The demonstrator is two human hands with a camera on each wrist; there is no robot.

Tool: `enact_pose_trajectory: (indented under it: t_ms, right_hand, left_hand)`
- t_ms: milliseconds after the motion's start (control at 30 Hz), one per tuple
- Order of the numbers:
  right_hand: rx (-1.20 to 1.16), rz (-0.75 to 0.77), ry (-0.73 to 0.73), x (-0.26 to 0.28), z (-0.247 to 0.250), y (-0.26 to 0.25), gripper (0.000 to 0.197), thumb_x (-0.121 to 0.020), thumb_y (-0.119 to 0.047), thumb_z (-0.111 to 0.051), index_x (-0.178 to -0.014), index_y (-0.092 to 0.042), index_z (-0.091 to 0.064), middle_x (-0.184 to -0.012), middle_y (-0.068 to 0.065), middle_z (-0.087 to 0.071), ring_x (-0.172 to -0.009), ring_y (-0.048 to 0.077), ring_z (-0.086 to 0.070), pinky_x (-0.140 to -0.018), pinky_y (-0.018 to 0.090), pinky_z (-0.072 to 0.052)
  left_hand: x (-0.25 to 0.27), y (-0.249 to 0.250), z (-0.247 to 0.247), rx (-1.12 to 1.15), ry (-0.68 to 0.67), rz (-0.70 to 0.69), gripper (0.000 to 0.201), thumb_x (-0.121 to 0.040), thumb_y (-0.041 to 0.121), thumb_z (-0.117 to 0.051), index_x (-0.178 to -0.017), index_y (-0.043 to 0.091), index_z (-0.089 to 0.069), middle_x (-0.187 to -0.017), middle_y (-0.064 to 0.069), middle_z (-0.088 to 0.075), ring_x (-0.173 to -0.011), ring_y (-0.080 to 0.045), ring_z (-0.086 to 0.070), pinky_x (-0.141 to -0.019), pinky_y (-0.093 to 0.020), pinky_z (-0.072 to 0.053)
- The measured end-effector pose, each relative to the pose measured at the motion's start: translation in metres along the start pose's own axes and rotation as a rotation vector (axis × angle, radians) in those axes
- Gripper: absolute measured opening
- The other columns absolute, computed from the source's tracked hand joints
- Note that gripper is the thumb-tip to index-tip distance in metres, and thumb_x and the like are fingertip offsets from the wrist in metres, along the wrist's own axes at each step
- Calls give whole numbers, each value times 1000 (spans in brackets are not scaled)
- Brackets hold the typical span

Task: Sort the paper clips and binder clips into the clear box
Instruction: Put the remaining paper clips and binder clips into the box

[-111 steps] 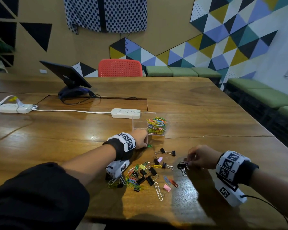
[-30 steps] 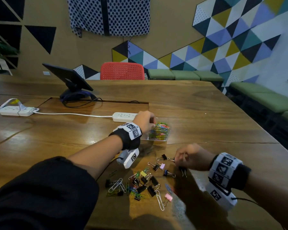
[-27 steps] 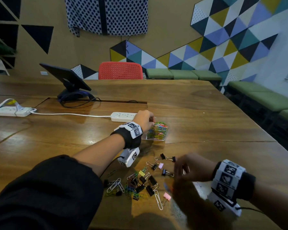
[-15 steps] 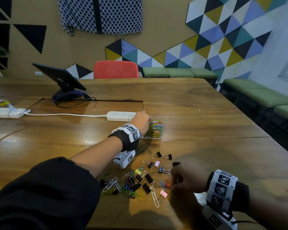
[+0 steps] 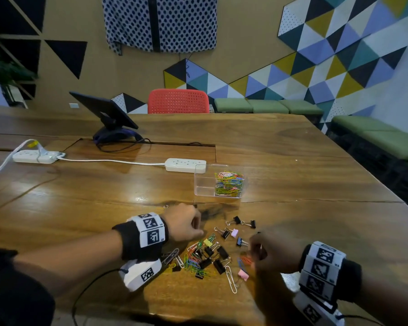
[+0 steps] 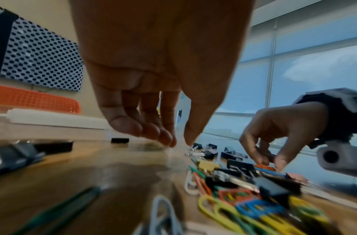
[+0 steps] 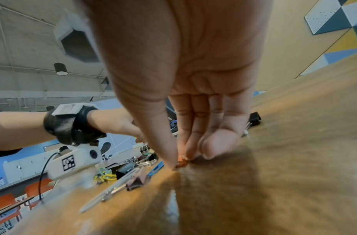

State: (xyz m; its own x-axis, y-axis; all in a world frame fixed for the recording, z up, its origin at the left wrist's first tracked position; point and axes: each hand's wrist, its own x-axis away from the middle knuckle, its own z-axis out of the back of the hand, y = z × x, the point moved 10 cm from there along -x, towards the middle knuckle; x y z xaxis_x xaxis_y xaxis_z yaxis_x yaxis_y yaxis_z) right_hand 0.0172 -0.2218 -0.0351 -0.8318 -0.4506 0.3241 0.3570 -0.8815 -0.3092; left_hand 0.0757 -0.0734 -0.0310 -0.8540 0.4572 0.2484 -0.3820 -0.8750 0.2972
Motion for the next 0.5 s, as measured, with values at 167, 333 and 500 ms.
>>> enact_pose_trajectory:
  t_ms: [167, 333, 500]
  right_hand:
    - [-57, -17, -50, -4, -7, 0, 17, -87, -17, -59, -104, -18, -62, -79, -21, -45, -75, -4, -47, -60, 5, -37]
    - [-90, -13, -44, -6, -6, 0, 12, -85, -22, -63, -97, -24, -60, -86, -14, -52, -86, 3, -53, -66, 10, -41]
    - [-116, 139, -65, -10, 5, -18, 15, -82, -22, -68, -97, -19, -68, -78, -20, -56, -72, -6, -53, -68, 8, -41]
  left_hand:
    - [10, 0, -16, -10, -64, 41, 24, -83, 35, -66, -96, 16, -64, -96, -1, -66, -80, -9, -56, -67, -21, -45]
    - [6, 5, -15, 12, -75, 43, 22, -82, 30, -69, -96, 15, -66, -100, -2, -68, -89, -13, -61, -80, -27, -52]
    - [8, 4, -14, 30, -155, 20, 22, -85, 29, -65, -102, 15, -67, -107, -2, -68, -96, -13, -62, -88, -30, -53]
